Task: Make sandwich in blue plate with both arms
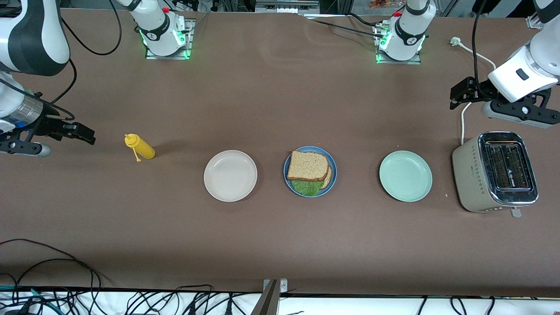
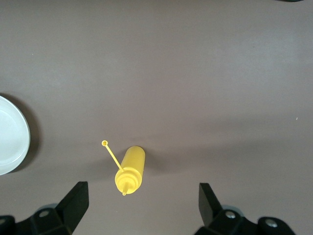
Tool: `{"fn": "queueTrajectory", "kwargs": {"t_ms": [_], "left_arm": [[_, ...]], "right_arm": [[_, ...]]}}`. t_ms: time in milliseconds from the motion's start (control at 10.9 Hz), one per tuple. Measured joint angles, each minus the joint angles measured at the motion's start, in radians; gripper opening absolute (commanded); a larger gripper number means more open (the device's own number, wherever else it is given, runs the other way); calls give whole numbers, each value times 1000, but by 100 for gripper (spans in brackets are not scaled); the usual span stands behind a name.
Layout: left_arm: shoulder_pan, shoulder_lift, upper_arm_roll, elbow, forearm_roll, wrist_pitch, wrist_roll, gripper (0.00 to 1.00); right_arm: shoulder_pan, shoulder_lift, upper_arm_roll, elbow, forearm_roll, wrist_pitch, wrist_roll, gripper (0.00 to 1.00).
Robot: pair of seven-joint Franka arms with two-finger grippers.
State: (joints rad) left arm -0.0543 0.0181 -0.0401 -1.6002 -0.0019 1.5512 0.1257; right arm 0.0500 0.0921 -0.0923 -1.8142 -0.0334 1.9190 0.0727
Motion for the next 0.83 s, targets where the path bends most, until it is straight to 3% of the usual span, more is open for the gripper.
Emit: {"fn": "queueTrajectory", "kwargs": {"t_ms": [826], "left_arm": [[31,0,16,0,0,0,0,100]], "right_arm": [[-1,0,-1,0,0,0,0,100]]}}
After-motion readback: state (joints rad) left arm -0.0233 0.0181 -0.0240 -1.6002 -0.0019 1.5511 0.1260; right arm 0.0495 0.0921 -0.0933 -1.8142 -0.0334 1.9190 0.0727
